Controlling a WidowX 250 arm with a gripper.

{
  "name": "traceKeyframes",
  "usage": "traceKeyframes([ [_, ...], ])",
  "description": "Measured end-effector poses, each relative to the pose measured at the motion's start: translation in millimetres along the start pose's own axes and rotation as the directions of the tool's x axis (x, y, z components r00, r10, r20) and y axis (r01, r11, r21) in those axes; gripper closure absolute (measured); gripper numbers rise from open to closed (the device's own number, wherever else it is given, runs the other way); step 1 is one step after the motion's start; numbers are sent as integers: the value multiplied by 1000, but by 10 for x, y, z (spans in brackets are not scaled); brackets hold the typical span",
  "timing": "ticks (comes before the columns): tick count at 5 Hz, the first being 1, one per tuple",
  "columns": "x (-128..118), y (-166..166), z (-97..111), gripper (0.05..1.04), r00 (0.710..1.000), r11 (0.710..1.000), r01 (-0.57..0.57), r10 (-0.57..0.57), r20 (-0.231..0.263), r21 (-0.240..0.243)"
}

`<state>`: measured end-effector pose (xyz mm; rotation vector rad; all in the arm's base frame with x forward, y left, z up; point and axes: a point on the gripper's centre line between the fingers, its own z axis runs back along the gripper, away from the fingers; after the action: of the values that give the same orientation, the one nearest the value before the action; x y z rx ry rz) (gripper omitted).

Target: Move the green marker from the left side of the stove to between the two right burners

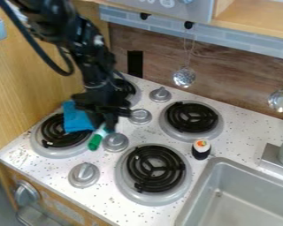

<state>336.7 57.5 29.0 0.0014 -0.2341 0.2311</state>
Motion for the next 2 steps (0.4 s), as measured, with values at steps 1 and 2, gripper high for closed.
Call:
traceKeyframes([
  [1, 94, -86, -157, 724, 999, 1000, -12, 12, -39, -8],
  [2, 185, -188, -321, 724, 998, 1000, -3, 3, -61, -8],
])
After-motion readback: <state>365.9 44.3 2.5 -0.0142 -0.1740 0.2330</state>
